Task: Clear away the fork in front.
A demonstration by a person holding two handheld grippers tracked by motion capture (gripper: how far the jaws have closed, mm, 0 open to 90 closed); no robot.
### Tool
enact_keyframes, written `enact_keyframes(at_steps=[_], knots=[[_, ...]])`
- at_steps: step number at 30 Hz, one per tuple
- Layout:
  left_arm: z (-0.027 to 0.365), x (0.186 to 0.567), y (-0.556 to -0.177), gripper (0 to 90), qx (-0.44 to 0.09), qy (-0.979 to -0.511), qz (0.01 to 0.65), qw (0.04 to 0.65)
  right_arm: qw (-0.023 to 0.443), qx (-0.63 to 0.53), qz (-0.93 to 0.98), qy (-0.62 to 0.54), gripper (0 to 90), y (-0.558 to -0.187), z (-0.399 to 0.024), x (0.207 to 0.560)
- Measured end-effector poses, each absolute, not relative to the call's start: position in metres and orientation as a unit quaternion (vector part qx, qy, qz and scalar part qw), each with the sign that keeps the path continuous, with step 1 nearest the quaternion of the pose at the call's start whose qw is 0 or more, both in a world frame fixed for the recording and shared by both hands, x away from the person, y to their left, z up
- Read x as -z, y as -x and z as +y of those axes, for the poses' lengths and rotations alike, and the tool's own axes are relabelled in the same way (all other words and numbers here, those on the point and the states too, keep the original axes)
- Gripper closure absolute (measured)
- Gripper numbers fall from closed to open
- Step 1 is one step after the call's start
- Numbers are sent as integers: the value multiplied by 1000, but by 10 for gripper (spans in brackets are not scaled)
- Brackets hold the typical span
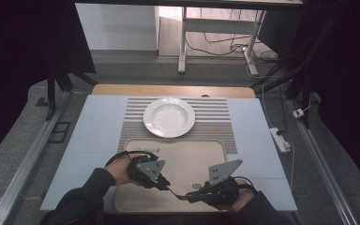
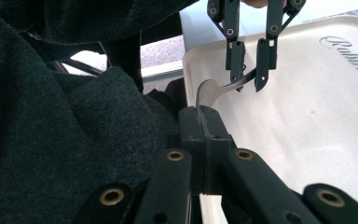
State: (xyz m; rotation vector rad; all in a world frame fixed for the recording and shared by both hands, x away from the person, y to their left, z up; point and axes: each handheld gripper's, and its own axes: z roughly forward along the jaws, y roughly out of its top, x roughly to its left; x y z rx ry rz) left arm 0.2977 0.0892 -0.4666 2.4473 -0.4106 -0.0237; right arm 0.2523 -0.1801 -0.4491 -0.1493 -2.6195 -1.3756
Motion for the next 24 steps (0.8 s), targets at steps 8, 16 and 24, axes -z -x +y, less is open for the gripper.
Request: enact_keyframes(at_steps=[8, 16, 24], knots=[[87, 469, -292, 871, 8, -927, -210, 310, 106, 463, -879, 51, 873, -256, -181, 451], [84, 468, -295, 876, 36, -944, -155, 288, 62, 459, -884, 70, 757, -260, -183, 452], [86, 467, -297, 875, 42, -965, -59, 254, -22, 456, -883, 109, 431, -264, -191, 447]])
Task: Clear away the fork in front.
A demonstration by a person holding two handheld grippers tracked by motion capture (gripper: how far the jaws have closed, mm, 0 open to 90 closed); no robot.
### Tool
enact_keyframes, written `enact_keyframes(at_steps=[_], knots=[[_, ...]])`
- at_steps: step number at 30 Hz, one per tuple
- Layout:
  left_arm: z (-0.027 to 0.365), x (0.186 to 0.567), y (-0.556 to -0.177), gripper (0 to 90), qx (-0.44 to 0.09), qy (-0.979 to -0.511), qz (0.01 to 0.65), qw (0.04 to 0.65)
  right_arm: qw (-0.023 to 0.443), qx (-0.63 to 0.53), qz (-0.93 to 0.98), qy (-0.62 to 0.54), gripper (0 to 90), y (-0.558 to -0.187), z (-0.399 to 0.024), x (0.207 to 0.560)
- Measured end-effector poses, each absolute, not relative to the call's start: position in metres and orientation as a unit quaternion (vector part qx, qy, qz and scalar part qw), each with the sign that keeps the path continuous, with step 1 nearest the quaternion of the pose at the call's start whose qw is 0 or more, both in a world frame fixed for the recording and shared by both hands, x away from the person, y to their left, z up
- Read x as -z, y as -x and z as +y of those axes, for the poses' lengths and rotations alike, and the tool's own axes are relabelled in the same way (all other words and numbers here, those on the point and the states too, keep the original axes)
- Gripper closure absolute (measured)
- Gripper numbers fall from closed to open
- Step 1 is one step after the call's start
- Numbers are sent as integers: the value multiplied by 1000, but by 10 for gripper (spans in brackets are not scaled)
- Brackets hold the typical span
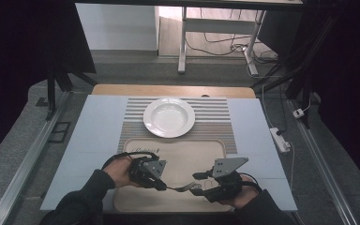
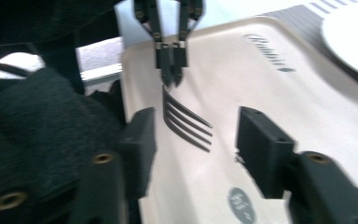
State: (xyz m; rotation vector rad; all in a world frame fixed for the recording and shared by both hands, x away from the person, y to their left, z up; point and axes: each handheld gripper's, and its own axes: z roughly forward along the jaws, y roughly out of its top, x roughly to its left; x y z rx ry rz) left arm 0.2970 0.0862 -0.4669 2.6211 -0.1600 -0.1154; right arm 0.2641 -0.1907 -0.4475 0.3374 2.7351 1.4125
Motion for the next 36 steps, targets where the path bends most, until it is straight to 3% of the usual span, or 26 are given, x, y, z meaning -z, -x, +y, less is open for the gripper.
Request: enact_keyframes(at_steps=[4, 12, 26, 36], knots=[[91, 465, -299, 875, 45, -969, 5, 244, 84, -420, 892, -143, 290, -263, -196, 449], [104, 468, -299, 875, 40, -968, 103, 225, 107, -407, 880, -222, 165, -264, -210, 449], [127, 471, -296, 874, 32, -940, 254, 226, 147, -377, 866, -296, 68, -251, -243, 455], [147, 475, -292, 874, 23, -897, 376, 231, 161, -371, 861, -309, 51, -240, -254, 455]])
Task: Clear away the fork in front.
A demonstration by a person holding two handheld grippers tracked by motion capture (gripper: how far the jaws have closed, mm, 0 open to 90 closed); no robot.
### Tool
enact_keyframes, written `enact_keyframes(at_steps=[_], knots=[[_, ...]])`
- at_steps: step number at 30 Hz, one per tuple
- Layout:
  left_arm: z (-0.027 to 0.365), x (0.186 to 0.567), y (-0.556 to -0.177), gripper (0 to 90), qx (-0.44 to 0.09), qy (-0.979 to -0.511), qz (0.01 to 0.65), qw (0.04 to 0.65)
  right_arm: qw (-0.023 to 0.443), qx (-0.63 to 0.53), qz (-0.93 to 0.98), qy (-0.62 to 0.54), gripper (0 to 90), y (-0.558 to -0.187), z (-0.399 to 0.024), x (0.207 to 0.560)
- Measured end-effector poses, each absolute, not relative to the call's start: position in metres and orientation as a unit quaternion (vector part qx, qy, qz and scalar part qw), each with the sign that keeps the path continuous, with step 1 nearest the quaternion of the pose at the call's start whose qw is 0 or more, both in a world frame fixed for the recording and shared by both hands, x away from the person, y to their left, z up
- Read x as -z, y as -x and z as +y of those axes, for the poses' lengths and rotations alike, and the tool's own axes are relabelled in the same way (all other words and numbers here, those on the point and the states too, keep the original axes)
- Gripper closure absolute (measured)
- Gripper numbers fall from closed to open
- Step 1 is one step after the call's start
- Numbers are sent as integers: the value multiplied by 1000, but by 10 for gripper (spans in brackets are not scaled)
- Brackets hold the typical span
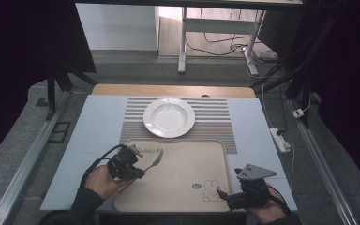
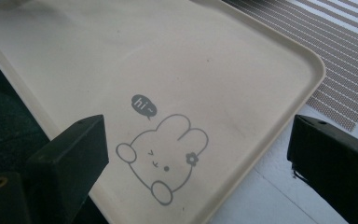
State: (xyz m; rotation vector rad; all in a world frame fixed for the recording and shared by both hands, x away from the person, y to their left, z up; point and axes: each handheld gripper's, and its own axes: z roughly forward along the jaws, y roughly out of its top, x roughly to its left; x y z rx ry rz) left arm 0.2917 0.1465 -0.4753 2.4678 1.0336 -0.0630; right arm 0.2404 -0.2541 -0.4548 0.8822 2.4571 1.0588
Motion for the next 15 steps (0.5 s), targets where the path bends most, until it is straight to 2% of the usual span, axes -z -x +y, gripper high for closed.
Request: enact_keyframes(at_steps=[6, 15], knots=[[158, 482, -291, 874, 36, -863, 445, 239, 169, -372, 855, -320, 38, -235, -263, 454], [162, 494, -294, 873, 37, -822, 525, 218, 174, -368, 850, -335, 33, -230, -273, 455]])
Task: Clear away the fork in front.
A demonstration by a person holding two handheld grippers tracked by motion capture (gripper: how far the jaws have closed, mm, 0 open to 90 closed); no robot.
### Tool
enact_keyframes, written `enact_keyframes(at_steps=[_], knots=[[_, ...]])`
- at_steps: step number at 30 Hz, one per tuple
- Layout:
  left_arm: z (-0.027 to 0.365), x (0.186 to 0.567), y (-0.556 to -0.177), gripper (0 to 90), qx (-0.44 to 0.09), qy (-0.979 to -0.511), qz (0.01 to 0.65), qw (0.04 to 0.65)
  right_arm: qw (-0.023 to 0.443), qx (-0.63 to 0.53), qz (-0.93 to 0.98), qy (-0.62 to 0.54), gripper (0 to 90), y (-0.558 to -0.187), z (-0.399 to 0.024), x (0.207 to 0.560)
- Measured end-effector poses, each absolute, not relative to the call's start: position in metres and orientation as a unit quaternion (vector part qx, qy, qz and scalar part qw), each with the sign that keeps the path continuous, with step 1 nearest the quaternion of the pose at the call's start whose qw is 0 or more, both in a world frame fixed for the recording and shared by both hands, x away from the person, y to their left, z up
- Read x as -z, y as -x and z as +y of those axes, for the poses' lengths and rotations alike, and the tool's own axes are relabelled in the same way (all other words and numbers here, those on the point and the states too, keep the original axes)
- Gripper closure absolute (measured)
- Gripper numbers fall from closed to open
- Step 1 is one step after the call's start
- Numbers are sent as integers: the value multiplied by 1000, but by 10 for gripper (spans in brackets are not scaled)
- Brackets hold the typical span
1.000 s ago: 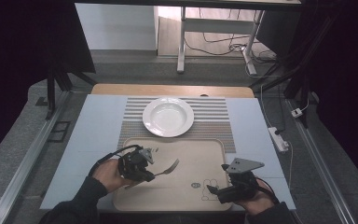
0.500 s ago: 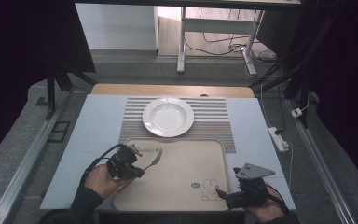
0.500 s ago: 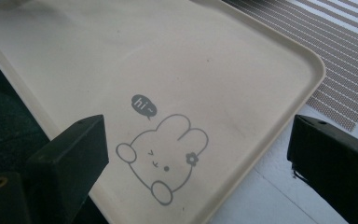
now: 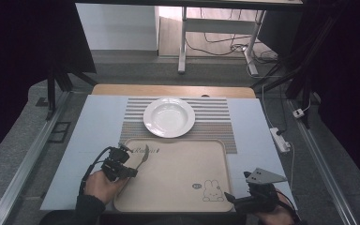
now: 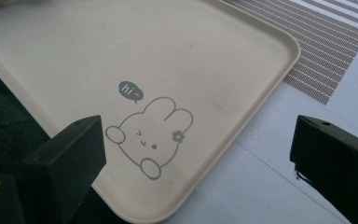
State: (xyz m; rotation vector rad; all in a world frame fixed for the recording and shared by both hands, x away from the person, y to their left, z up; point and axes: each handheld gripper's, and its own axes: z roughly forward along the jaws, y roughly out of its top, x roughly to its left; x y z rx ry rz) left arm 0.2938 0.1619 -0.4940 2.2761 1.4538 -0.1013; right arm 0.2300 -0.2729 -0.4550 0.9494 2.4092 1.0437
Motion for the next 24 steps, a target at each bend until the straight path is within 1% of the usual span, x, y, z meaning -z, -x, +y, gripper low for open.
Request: enact_keyframes(at_steps=[3, 8, 15, 16, 22, 24], knots=[[163, 499, -297, 872, 30, -812, 545, 208, 174, -364, 852, -334, 33, -229, -273, 456], [162, 507, -302, 872, 23, -809, 558, 184, 176, -361, 854, -332, 33, -229, -273, 456], [164, 508, -303, 859, 20, -807, 558, 190, 177, -357, 855, -332, 33, -229, -274, 456], [165, 507, -303, 836, 16, -807, 558, 195, 177, -357, 855, -332, 34, -229, -274, 456], [174, 492, -309, 812, -2, -799, 548, 248, 178, -357, 855, -332, 33, -229, -275, 457], [175, 490, -314, 830, -8, -799, 543, 258, 179, -356, 856, -331, 33, -229, -275, 456]])
